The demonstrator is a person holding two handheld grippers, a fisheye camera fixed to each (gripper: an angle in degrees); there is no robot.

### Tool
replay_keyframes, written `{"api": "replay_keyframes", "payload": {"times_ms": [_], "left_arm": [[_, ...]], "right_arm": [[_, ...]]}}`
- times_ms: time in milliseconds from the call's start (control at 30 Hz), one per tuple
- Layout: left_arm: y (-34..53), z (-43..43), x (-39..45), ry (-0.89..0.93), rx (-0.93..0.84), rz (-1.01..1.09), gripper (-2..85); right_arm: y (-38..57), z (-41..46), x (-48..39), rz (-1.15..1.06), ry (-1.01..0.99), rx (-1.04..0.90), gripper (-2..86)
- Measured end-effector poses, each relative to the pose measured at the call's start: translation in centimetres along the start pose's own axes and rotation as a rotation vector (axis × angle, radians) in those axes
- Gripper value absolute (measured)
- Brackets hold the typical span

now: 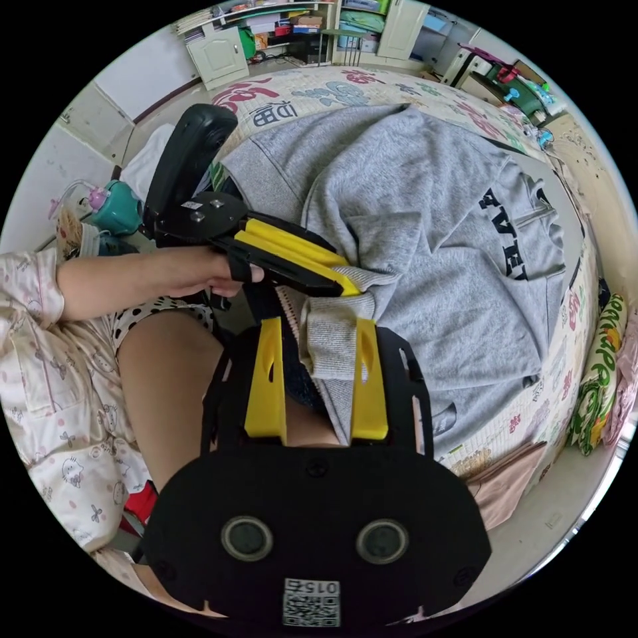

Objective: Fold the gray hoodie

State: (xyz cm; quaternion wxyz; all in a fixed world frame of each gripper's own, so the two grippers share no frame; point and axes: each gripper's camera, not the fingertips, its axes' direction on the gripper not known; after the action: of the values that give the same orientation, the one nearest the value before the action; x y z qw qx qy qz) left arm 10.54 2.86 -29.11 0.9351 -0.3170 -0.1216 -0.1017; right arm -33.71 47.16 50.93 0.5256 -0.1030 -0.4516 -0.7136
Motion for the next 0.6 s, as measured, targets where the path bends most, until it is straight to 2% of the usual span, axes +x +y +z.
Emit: {"api": "replay_keyframes", "payload": {"times_ms": [167, 333, 600], "left_arm": [[-2.2, 0.2, 0.9, 0.001, -0.076, 0.018, 1.9], [-5.3, 1.6, 4.5, -0.131, -0.193, 0.129, 1.8], [-7.1, 1.5, 4.4, -0.089, -0.248, 0.153, 2.0]], "right_arm": [[-1.0, -0.1, -0.1, -0.008, 0.017, -0.012, 14.3], [-2.4, 0.1, 0.4, -0.017, 0.07, -0.038, 12.7], [-1.2, -4.4, 4.4, 0.018, -0.085, 0.031, 11.6]]}}
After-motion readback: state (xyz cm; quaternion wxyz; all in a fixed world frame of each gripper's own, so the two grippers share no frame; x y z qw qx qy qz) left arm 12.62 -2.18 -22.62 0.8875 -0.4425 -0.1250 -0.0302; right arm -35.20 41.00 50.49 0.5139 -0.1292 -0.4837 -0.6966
